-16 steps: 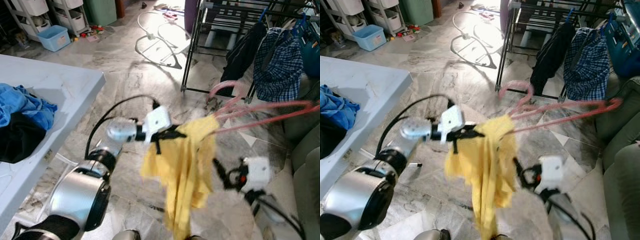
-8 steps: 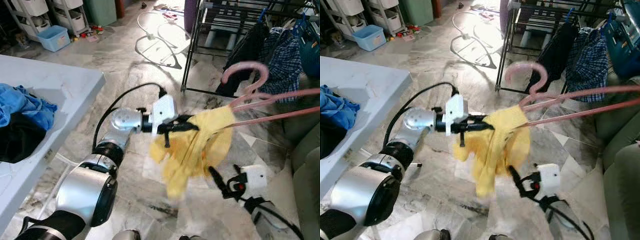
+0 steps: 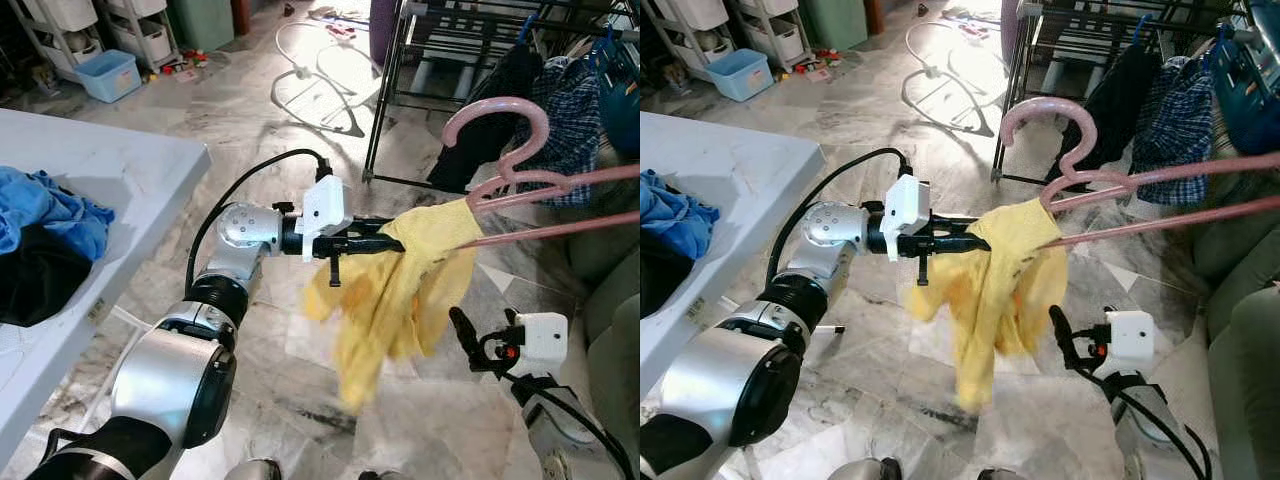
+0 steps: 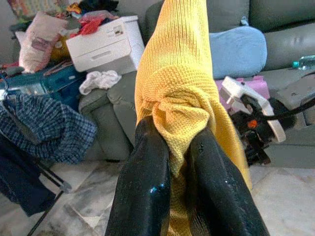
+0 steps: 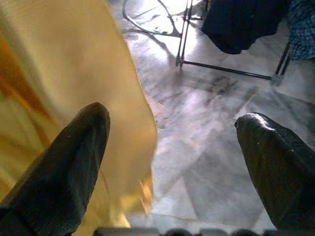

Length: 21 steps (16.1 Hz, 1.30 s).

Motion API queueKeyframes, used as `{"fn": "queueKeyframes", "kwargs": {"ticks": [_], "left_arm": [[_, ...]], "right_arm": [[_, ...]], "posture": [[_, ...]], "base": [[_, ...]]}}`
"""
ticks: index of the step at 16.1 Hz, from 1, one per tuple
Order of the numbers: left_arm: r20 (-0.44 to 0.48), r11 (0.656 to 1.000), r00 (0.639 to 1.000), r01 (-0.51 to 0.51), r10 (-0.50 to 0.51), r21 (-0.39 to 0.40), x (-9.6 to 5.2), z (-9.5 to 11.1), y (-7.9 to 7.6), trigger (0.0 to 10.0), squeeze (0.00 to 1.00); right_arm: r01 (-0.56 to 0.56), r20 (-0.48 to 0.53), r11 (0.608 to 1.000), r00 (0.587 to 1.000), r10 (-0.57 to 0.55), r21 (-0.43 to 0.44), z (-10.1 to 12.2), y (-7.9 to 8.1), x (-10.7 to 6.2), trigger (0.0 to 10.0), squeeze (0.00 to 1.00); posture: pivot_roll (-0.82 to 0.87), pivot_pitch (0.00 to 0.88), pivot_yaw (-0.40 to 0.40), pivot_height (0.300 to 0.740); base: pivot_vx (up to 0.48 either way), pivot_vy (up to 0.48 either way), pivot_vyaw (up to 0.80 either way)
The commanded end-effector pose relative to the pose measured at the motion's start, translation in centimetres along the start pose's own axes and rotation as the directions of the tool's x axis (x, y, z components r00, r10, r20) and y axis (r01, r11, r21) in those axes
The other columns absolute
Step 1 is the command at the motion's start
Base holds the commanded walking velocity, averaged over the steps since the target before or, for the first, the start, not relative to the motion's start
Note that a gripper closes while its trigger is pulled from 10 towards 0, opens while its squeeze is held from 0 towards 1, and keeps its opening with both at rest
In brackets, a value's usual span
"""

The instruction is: Hang hanger

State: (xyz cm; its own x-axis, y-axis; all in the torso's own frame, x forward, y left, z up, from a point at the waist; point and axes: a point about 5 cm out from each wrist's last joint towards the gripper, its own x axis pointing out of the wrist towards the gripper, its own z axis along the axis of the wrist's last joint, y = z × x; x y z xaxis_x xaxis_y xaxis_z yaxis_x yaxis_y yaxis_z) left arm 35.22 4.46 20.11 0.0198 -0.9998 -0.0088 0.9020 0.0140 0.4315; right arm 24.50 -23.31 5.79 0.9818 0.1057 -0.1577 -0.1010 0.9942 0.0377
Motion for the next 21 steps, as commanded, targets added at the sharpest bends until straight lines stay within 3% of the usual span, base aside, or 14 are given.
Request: {"fn": "queueKeyframes", "kwargs": {"ticks": [1, 3, 4, 5, 6, 9, 12, 16, 19, 21], "left_arm": [[0.036, 0.999, 0.999, 0.000, -0.001, 0.035, 0.2, 0.9, 0.5, 0.0, 0.00], [0.048, 0.999, 0.999, 0.014, -0.016, 0.035, 0.6, 1.0, 0.3, 0.0, 0.00], [0.049, 0.999, 0.999, 0.015, -0.017, 0.034, 0.6, 1.0, 0.3, 0.0, 0.00], [0.050, 0.999, 0.999, 0.015, -0.016, 0.034, 0.7, 1.1, 0.3, 0.0, 0.00], [0.048, 0.999, 0.999, 0.010, -0.012, 0.035, 0.7, 1.1, 0.3, 0.0, 0.00], [0.054, 0.999, 0.999, 0.007, -0.009, 0.039, 0.7, 1.3, 0.5, 0.0, 0.00], [0.049, 0.999, 0.999, 0.000, -0.002, 0.050, 0.5, 1.6, 0.9, 0.0, 0.00], [0.080, 0.998, 0.997, 0.006, -0.012, 0.070, 0.8, 2.4, 1.3, 0.0, 0.00], [0.079, 0.997, 0.997, 0.009, -0.015, 0.074, 0.6, 2.5, 1.3, 0.0, 0.00], [0.061, 0.999, 0.998, -0.009, 0.006, 0.054, 0.4, 1.9, 1.2, 0.0, 0.00]], "right_arm": [[-0.011, 0.008, 1.000, 1.000, 0.011, 0.024, 0.1, 0.1, -0.1, 10.0, 0.70], [-0.132, 0.025, 0.989, 0.991, 0.131, 0.073, 0.3, 2.2, 0.2, 10.0, 0.45], [-0.173, 0.024, 0.981, 0.985, 0.171, 0.086, 0.2, 2.9, 0.0, 10.0, 0.20], [-0.193, 0.022, 0.977, 0.981, 0.192, 0.095, 0.1, 3.2, -0.1, 10.0, 0.20], [-0.242, 0.015, 0.962, 0.970, 0.242, 0.129, -0.3, 4.0, -0.9, 10.0, 0.00], [-0.288, 0.024, 0.923, 0.956, 0.292, 0.255, -1.3, 4.8, -2.8, 10.0, 0.00], [-0.259, -0.008, 0.930, 0.963, 0.271, 0.262, -2.2, 4.7, -3.4, 10.0, 0.00], [-0.215, -0.030, 0.947, 0.973, 0.228, 0.238, -2.4, 4.4, -2.6, 10.0, 0.00], [-0.187, 0.018, 0.953, 0.982, 0.188, 0.236, -1.5, 3.6, -2.4, 10.0, 0.00], [-0.170, 0.140, 0.934, 0.981, 0.132, 0.314, 0.4, 2.8, -2.4, 10.0, 0.00]], "posture": [[-0.01, 0.139, -0.004, 0.740], [-0.01, 0.141, -0.002, 0.740], [-0.01, 0.142, -0.003, 0.740], [-0.01, 0.142, -0.003, 0.740], [-0.02, 0.143, -0.004, 0.740], [-0.02, 0.147, -0.003, 0.740], [-0.02, 0.148, 0.007, 0.740], [-0.01, 0.144, 0.011, 0.740], [-0.01, 0.144, 0.010, 0.740], [-0.01, 0.142, 0.004, 0.740]], "base": [[0.000, 0.000, 0.00], [0.000, 0.000, 0.00], [0.000, 0.000, 0.00], [0.000, 0.000, 0.00], [0.000, 0.000, 0.00], [0.000, 0.000, 0.00], [0.000, 0.000, 0.00], [0.000, 0.000, 0.00], [0.000, 0.000, 0.00], [0.000, 0.000, 0.00]]}}
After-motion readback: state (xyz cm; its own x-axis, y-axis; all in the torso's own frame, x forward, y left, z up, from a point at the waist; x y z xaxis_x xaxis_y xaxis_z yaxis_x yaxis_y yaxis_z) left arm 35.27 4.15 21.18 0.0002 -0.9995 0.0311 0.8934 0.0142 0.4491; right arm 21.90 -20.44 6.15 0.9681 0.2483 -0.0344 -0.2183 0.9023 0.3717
